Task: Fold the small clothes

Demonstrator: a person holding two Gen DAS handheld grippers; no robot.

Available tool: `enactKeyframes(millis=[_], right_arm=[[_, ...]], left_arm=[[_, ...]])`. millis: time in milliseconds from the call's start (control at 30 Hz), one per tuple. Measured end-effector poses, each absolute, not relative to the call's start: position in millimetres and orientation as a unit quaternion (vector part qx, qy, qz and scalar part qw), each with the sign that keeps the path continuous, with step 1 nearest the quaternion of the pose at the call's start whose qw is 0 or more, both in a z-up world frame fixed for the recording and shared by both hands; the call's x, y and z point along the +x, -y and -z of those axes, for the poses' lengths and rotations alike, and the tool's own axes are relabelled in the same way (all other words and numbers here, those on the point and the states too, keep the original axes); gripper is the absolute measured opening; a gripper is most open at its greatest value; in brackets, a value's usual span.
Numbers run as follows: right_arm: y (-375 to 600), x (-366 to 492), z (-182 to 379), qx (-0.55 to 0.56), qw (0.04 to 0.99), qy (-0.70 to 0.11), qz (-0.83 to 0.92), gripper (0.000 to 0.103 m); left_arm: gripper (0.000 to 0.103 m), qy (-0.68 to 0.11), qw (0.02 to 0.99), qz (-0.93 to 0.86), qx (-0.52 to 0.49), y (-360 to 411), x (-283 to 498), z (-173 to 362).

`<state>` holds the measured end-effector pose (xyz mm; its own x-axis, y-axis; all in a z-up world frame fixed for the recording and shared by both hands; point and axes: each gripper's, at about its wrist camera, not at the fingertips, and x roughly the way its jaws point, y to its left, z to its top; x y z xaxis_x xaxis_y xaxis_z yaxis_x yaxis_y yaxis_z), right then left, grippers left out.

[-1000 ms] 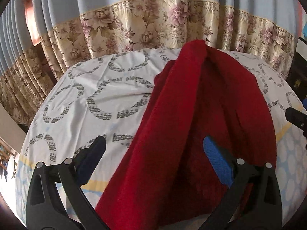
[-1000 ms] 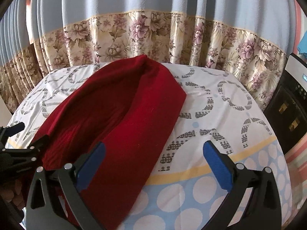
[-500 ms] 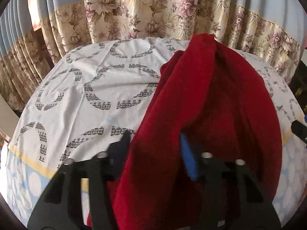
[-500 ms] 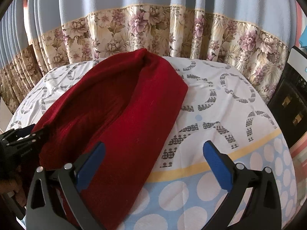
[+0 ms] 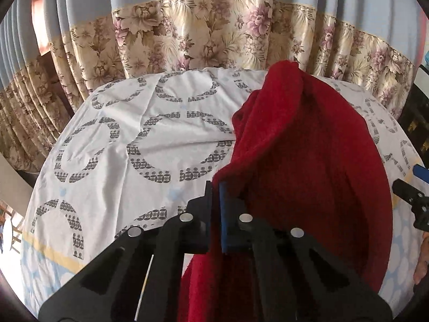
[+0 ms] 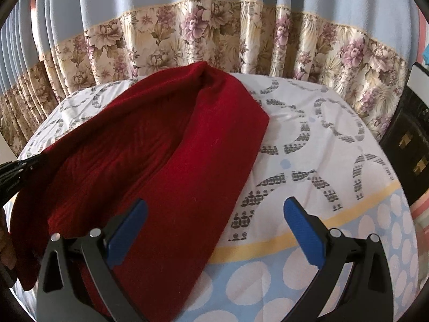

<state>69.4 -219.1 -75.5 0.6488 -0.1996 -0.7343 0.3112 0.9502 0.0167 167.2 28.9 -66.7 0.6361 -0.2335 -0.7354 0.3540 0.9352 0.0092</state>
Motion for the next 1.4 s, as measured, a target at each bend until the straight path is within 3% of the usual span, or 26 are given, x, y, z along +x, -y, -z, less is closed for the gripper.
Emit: enactKeyframes(millis=[300, 367, 400, 433, 467, 533, 767, 1100, 1400], right_arm=[[224.8, 95.4, 91.7, 0.094, 0.896, -0.413, 0.136, 0.101], [226.3, 101.0, 99.7, 0.107, 0.889, -0.426, 0.127, 0.087], [226.7, 102.8, 103.9, 0.113, 0.886, -0.433, 0.119, 0.061], [228.6, 104.5, 107.7, 0.121, 0.883, -0.44, 0.11, 0.044], [229.1, 104.9, 109.4, 0.125, 0.883, -0.44, 0.105, 0.04], [228.7, 101.6, 103.1, 0.112, 0.893, -0.424, 0.102, 0.022], [256.4, 83.2, 73.7, 0.108, 0.905, -0.392, 0.122, 0.011], [371.1, 70.8, 37.5, 0.074, 0.901, -0.351, 0.244, 0.009], [472.1, 121.8, 31.1, 0.048, 0.88, -0.362, 0.304, 0.009]], left_arm=[[0.002, -0.386, 0.906, 0.159, 0.066, -42.5, 171.1, 62.0], [0.002, -0.386, 0.906, 0.158, 0.069, -44.0, 171.2, 62.9], [0.002, -0.385, 0.907, 0.158, 0.069, -44.8, 171.7, 62.9], [0.002, -0.385, 0.906, 0.158, 0.071, -45.1, 172.1, 63.0], [0.002, -0.385, 0.906, 0.158, 0.071, -46.3, 172.7, 62.9], [0.002, -0.383, 0.908, 0.157, 0.068, -47.5, 173.9, 61.7], [0.002, -0.372, 0.917, 0.137, 0.052, -72.8, 196.4, 42.3], [0.002, -0.355, 0.929, 0.078, 0.061, -112.6, 244.4, 16.1], [0.003, -0.37, 0.927, 0.006, 0.067, -164.1, 317.4, 9.8]])
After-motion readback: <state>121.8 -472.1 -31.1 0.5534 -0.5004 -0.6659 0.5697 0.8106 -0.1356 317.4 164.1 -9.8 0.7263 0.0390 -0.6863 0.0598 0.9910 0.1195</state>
